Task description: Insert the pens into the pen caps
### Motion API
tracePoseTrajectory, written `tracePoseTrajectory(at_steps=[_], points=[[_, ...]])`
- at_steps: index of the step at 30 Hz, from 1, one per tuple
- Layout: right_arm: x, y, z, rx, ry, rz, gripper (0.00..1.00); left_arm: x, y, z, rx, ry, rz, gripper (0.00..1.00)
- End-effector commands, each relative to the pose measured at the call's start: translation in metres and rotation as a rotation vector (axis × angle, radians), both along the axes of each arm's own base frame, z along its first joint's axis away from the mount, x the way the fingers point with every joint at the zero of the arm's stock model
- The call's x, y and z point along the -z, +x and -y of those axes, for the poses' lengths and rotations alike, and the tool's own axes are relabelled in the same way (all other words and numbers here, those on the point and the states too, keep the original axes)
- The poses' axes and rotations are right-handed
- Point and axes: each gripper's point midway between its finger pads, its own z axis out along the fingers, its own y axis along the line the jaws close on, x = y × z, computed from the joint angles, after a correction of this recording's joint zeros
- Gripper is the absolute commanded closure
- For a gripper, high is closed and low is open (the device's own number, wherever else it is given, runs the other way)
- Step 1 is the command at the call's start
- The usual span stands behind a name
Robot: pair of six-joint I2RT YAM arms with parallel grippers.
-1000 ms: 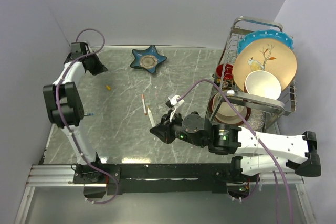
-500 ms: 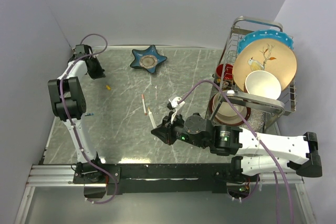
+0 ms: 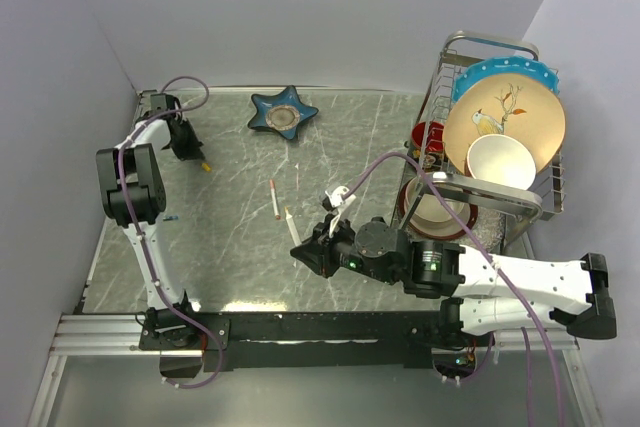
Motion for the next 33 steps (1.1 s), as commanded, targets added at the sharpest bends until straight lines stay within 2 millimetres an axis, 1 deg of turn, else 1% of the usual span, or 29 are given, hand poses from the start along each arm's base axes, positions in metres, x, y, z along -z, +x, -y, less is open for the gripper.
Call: tracePoseTrajectory(at_steps=[1,3,5,6,7,9,10,11,12,13,14,15,16,20,22,23,24,26,27,29,30,32,33], points=[[-0.022,0.002,0.007,0.03,0.091,0.006,1.0,-0.006,-0.011,0.0,0.014,0.03,0.001,0.99],[-0.02,0.002,0.009,0.032,0.091,0.004,1.0,-0.009,-0.013,0.001,0.016,0.032,0.004,0.99],[-0.023,0.0,0.01,0.027,0.102,0.001,1.0,-0.005,-0.02,0.0,0.008,0.04,-0.024,0.99],[-0.022,0.0,0.011,0.024,0.104,0.0,1.0,-0.007,-0.022,-0.001,0.005,0.046,-0.029,0.99],[-0.023,-0.001,0.011,0.021,0.108,-0.002,1.0,-0.003,-0.027,-0.001,0.005,0.055,-0.045,0.99],[-0.024,-0.002,0.012,0.02,0.111,-0.001,1.0,-0.007,-0.033,-0.004,-0.01,0.081,-0.051,0.99],[-0.023,-0.002,0.012,0.017,0.109,-0.002,1.0,-0.003,-0.04,-0.003,-0.008,0.084,-0.067,0.99],[-0.022,-0.003,0.012,0.012,0.107,-0.003,1.0,-0.003,-0.043,-0.003,-0.009,0.088,-0.069,0.99],[-0.022,-0.003,0.012,0.011,0.108,-0.004,1.0,-0.007,-0.046,-0.003,-0.011,0.095,-0.065,0.99],[-0.022,-0.004,0.012,0.006,0.108,-0.004,1.0,-0.005,-0.051,-0.002,-0.011,0.096,-0.076,0.99],[-0.023,-0.004,0.012,0.005,0.111,-0.004,1.0,-0.007,-0.053,-0.001,-0.008,0.099,-0.077,0.99],[-0.022,-0.004,0.011,0.003,0.108,-0.006,1.0,-0.013,-0.055,0.0,-0.009,0.104,-0.067,0.99],[-0.023,-0.004,0.012,0.003,0.109,-0.003,1.0,-0.01,-0.062,0.003,0.0,0.105,-0.078,0.99],[-0.024,-0.005,0.011,-0.002,0.109,-0.001,1.0,-0.012,-0.079,0.02,0.022,0.102,-0.093,0.99],[-0.025,-0.005,0.01,-0.005,0.113,-0.001,1.0,-0.019,-0.088,0.025,0.019,0.091,-0.093,0.99],[-0.027,-0.005,0.009,-0.007,0.117,0.001,1.0,-0.023,-0.09,0.027,0.017,0.085,-0.084,0.99],[-0.028,-0.006,0.009,-0.01,0.12,0.001,1.0,-0.031,-0.092,0.027,0.02,0.085,-0.063,0.99],[-0.028,-0.007,0.008,-0.016,0.122,0.0,1.0,-0.04,-0.091,0.026,0.03,0.097,-0.037,0.99],[-0.028,-0.007,0.008,-0.018,0.119,-0.001,1.0,-0.049,-0.089,0.025,0.042,0.112,-0.012,0.97],[-0.026,-0.007,0.008,-0.019,0.115,-0.004,1.0,-0.057,-0.084,0.02,0.06,0.147,0.013,0.9],[-0.028,-0.008,0.008,-0.02,0.12,-0.004,1.0,-0.063,-0.079,0.018,0.081,0.168,0.035,0.84],[-0.026,-0.008,0.009,-0.017,0.12,-0.005,1.0,-0.069,-0.071,0.021,0.131,0.169,0.077,0.77],[-0.026,-0.008,0.009,-0.015,0.122,-0.007,1.0,-0.071,-0.068,0.024,0.182,0.171,0.096,0.69]])
